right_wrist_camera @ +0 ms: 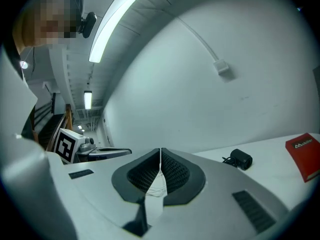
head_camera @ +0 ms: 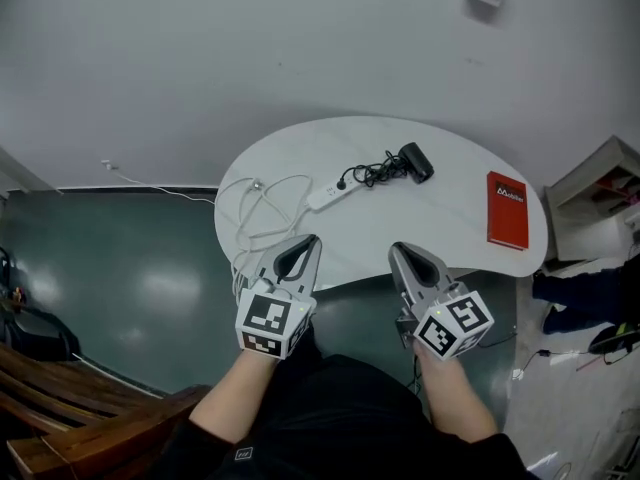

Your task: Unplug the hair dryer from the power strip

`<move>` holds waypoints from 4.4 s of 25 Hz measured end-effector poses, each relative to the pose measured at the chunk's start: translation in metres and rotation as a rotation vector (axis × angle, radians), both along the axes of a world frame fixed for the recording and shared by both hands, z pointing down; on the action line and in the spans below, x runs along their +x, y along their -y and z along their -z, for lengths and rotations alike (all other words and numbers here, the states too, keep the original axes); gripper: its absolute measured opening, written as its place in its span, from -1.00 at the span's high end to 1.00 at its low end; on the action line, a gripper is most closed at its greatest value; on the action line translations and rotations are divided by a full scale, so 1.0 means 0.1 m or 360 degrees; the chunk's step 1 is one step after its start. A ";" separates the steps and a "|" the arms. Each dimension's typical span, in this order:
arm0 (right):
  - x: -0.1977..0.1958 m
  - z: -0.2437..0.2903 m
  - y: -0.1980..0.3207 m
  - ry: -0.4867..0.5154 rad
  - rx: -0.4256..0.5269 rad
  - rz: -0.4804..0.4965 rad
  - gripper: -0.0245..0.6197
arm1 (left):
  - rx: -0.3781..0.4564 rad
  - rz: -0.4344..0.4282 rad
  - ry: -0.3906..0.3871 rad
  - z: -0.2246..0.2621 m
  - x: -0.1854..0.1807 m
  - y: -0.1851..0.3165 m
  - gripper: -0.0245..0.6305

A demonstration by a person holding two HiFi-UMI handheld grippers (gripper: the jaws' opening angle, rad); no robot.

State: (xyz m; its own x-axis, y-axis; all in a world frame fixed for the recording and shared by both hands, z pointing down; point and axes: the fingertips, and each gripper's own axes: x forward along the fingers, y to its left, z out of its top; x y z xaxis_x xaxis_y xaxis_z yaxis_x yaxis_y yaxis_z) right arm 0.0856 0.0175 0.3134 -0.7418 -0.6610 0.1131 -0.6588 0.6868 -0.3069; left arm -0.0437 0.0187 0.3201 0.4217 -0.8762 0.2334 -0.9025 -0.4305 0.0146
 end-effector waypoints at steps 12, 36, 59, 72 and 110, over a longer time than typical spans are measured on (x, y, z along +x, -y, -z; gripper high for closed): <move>-0.87 -0.13 0.87 -0.0031 -0.0064 -0.0100 0.81 | -0.0106 -0.0198 0.0016 -0.23 -0.68 0.88 0.86; -0.68 -0.92 2.16 0.0007 -0.0314 -0.0023 0.81 | -0.0465 -0.0346 0.0274 -1.06 -0.26 2.09 0.68; -0.82 -1.89 2.26 -0.0186 -0.0533 -0.0139 0.80 | -0.0749 -0.0800 0.0507 -2.40 -0.04 2.19 0.50; -0.87 -2.17 2.28 -0.0139 -0.0548 -0.0164 0.80 | -0.0739 -0.0866 0.0544 -2.58 0.03 2.20 0.51; -1.13 -2.44 2.43 -0.0598 -0.0456 -0.0032 0.73 | -0.0658 -0.0785 0.0517 -2.63 0.02 2.23 0.65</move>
State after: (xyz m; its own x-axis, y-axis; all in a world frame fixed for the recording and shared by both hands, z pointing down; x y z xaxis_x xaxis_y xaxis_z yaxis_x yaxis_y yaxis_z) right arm -0.0270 -0.2259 0.5575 -0.6019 -0.5777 0.5514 -0.7728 0.5953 -0.2200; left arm -0.0421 -0.2043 0.5827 0.5980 -0.4145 0.6860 -0.5911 -0.8061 0.0282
